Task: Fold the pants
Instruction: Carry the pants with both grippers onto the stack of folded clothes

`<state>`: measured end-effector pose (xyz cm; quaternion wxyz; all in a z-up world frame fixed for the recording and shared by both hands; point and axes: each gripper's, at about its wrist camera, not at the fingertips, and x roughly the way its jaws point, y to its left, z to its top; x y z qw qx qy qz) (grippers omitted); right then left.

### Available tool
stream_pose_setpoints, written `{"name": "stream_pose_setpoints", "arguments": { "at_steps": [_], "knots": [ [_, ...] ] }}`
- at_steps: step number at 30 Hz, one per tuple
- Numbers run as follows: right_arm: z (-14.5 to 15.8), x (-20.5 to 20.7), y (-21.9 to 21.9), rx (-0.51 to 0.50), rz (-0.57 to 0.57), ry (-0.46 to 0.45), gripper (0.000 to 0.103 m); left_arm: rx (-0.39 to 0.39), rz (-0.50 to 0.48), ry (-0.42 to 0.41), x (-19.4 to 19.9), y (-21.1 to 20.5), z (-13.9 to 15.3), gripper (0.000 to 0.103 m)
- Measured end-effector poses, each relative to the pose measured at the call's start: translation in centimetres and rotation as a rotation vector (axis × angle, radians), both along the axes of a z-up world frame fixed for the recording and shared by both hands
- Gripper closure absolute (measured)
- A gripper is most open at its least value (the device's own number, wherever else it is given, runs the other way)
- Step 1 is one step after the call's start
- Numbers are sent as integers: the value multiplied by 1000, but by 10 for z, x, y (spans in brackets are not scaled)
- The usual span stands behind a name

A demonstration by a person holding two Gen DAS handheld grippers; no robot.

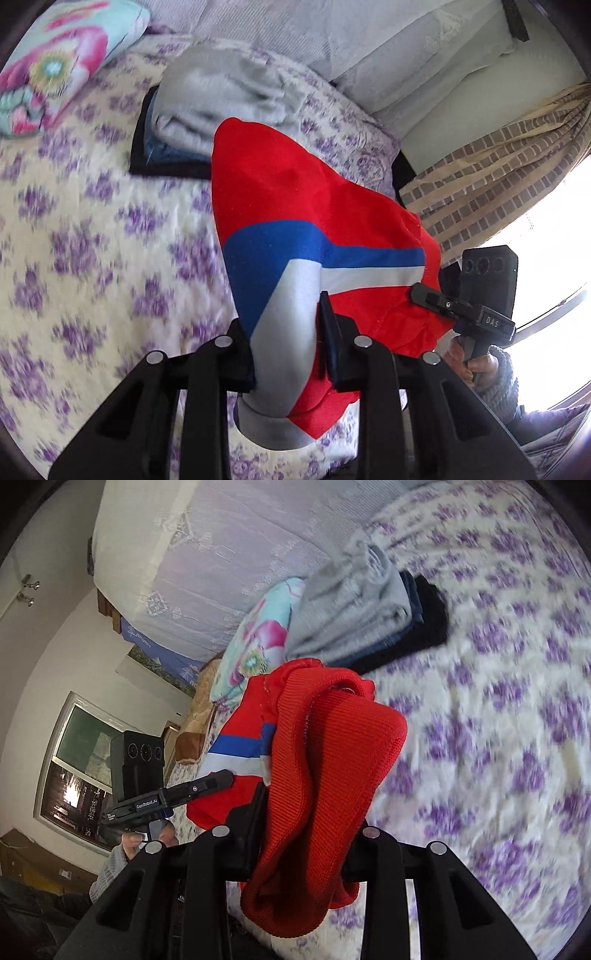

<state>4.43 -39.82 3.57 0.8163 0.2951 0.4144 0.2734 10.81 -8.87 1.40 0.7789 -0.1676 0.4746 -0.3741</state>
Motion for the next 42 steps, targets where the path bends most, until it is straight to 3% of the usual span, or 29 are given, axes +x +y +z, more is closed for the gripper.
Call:
{"name": "stream_pose_setpoints", "arguments": {
  "at_steps": [5, 12, 18, 22, 23, 25, 27, 30, 34, 36, 39, 42],
  "knots": [
    [56, 76, -9, -16, -10, -97, 71, 2, 23, -115, 67, -13, 60, 77],
    [90, 193, -18, -11, -26, -114, 71, 22, 93, -164, 170, -21, 98, 77],
    [67, 271, -16, -17, -38, -54, 71, 30, 147, -99, 251, -19, 72, 77],
    [13, 311, -18, -50, -81, 63, 69, 69, 170, -17, 289, -27, 26, 73],
    [-2, 316, -19, -55, -96, 95, 65, 86, 182, 11, 295, -28, 10, 69],
    [-27, 321, -23, -25, -103, 112, 62, 82, 218, 41, 302, -26, -17, 51],
    [-36, 319, -27, 13, -102, 94, 62, 37, 221, 42, 302, -23, -27, 48],
    [-34, 318, -28, 18, -90, 87, 61, 48, 225, 25, 301, -25, -25, 47],
    [-7, 308, -34, -9, -124, 36, 50, 58, 256, -5, 292, -19, -10, 49],
    [12, 301, -44, -32, -164, -11, 37, 70, 277, -38, 284, -13, 3, 49],
    [46, 287, -51, -123, -234, -123, 36, 81, 313, -105, 274, -2, 23, 49],
    [75, 283, -35, -174, -220, -226, 36, 56, 305, -175, 267, -5, 46, 49]
  ]
}}
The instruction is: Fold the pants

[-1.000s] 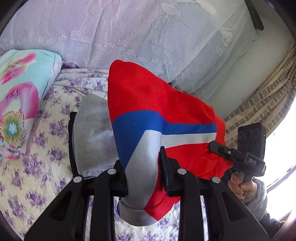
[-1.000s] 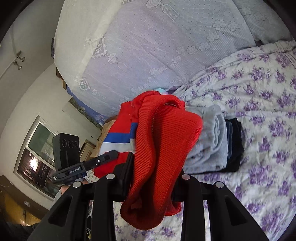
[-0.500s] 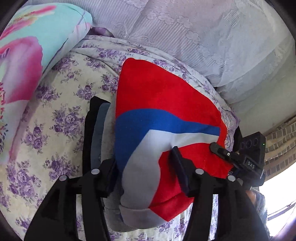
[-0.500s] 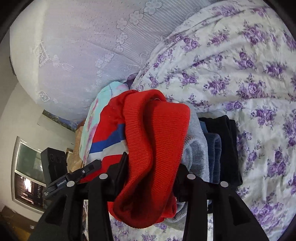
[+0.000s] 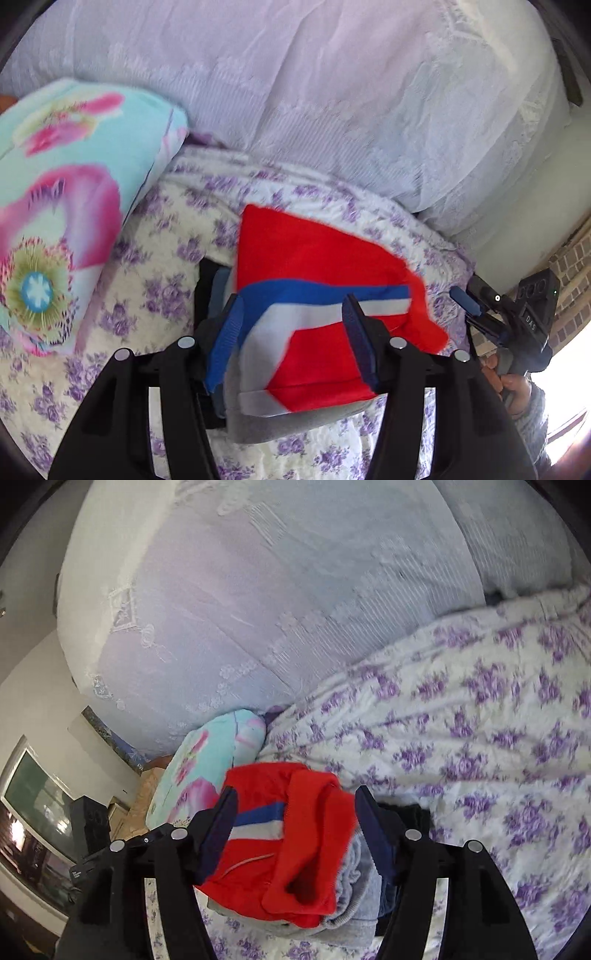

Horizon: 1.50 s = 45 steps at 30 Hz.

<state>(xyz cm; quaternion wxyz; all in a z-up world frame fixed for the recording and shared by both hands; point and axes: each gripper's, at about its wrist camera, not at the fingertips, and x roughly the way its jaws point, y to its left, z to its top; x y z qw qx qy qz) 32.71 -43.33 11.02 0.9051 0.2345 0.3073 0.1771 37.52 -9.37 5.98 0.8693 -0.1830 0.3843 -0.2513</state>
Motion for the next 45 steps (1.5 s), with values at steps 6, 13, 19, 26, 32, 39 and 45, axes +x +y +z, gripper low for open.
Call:
{"name": "stream_pose_setpoints", "arguments": {
  "at_steps": [6, 13, 19, 26, 32, 39, 45],
  "knots": [
    [-11, 25, 61, -193, 70, 0, 38, 189, -63, -48, -3, -56, -6, 49],
    [-71, 35, 78, -360, 58, 33, 40, 413, -19, -136, -15, -92, -49, 44],
    [-64, 38, 75, -329, 53, 42, 40, 384, -2, -109, -9, -88, -47, 40],
    [-24, -16, 58, -225, -38, -32, 30, 324, 36, -46, -28, -73, -27, 19],
    [-42, -85, 49, -255, -132, 67, 23, 402, 91, -49, -79, -64, -21, 14],
    [-40, -181, 58, -280, -233, 52, 7, 504, 107, -46, -157, -59, -12, 6],
    [-20, -239, 68, -295, -224, 7, 4, 491, 126, -91, -222, -45, 9, 5]
  ]
}}
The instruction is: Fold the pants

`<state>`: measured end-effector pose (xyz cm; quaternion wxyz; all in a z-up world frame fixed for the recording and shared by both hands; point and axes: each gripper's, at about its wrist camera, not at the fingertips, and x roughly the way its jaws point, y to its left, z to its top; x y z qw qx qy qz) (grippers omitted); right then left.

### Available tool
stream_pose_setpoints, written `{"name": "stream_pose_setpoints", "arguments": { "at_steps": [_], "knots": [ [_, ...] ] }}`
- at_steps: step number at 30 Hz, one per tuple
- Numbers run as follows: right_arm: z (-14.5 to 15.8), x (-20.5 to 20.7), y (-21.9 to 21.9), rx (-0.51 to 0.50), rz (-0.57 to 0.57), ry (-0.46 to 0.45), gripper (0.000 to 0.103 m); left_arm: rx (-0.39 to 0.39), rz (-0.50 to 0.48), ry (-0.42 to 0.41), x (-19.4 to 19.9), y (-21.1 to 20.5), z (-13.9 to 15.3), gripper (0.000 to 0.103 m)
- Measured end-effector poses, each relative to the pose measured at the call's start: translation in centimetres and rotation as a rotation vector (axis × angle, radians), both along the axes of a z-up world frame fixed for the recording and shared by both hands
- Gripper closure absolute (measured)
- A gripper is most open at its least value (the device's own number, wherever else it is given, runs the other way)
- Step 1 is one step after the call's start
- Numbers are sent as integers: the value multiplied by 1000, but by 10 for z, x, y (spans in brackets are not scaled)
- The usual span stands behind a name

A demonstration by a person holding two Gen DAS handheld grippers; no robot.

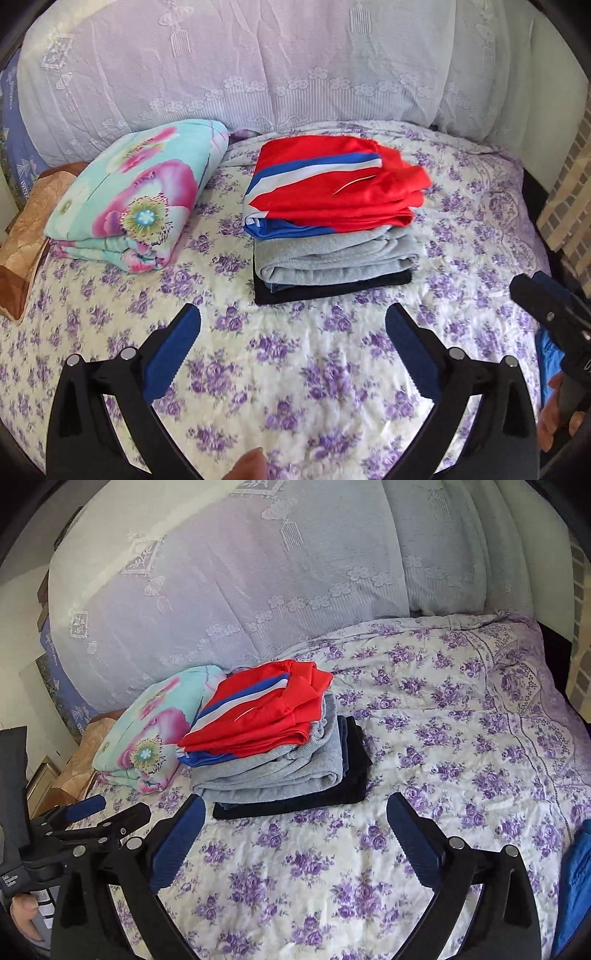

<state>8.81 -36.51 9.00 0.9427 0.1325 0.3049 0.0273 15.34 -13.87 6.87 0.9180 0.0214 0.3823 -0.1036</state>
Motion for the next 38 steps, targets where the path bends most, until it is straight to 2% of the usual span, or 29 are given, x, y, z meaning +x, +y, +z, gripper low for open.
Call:
{"name": "stream_pose_setpoints", "arguments": {
  "at_steps": [2, 6, 10, 16, 23, 25, 29, 33, 38],
  "knots": [
    [8, -15, 5, -10, 4, -16, 4, -17, 15, -3, -16, 6, 8, 5],
    [20, -41, 23, -52, 28, -29, 4, 3, 48, -36, -45, 15, 24, 5],
    [25, -56, 41, -93, 59, -28, 4, 2, 59, -54, -65, 22, 37, 5],
    [30, -69, 57, -100, 94, -30, 4, -4, 75, -62, -84, 32, 50, 5],
    [40, -75, 62, -91, 99, -55, 4, 0, 45, -70, -93, 32, 56, 5],
    [42, -77, 60, -88, 92, -61, 4, -14, 40, -124, -100, 34, 59, 5],
    [44, -79, 58, -87, 81, -65, 4, -8, 57, -141, -101, 34, 63, 5],
    [45, -80, 53, -82, 68, -62, 4, -30, 37, -101, -97, 32, 62, 5],
    [45, -80, 49, -79, 53, -59, 4, -18, 21, -92, -96, 25, 60, 5]
  ]
}}
